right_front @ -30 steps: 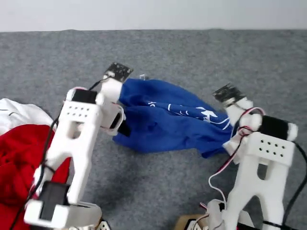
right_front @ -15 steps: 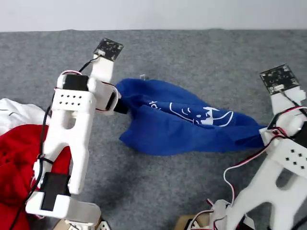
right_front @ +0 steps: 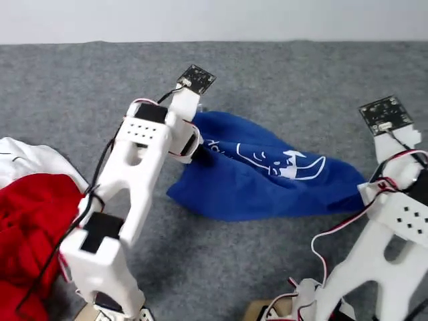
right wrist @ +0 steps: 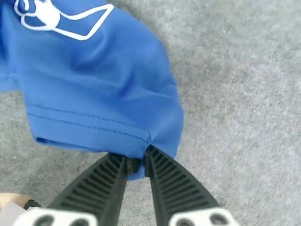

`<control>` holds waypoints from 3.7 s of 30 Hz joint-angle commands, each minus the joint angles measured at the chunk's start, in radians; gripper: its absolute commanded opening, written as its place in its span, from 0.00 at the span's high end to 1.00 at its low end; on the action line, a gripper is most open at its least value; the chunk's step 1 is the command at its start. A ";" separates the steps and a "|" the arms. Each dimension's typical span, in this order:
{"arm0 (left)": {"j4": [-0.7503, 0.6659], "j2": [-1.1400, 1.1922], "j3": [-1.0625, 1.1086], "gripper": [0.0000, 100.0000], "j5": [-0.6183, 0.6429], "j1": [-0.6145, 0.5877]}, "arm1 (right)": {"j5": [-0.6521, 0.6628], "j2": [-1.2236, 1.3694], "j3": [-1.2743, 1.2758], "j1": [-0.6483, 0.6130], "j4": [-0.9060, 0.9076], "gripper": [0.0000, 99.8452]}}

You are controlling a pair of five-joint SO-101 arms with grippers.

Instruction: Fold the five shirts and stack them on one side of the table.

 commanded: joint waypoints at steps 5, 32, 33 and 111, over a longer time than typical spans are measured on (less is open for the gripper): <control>-0.012 0.158 -0.177 0.65 0.012 0.009 | 0.008 -0.038 -0.009 0.008 0.005 0.99; 0.443 -0.207 -0.452 1.00 -0.097 -0.052 | 0.112 -0.243 -0.008 -0.084 0.001 0.99; 0.443 -0.189 -0.427 0.99 -0.097 -0.040 | 0.110 -0.240 -0.008 -0.084 0.004 0.99; 0.502 -0.666 -0.986 1.00 0.155 0.058 | 0.109 -0.246 -0.922 -0.077 -0.127 0.99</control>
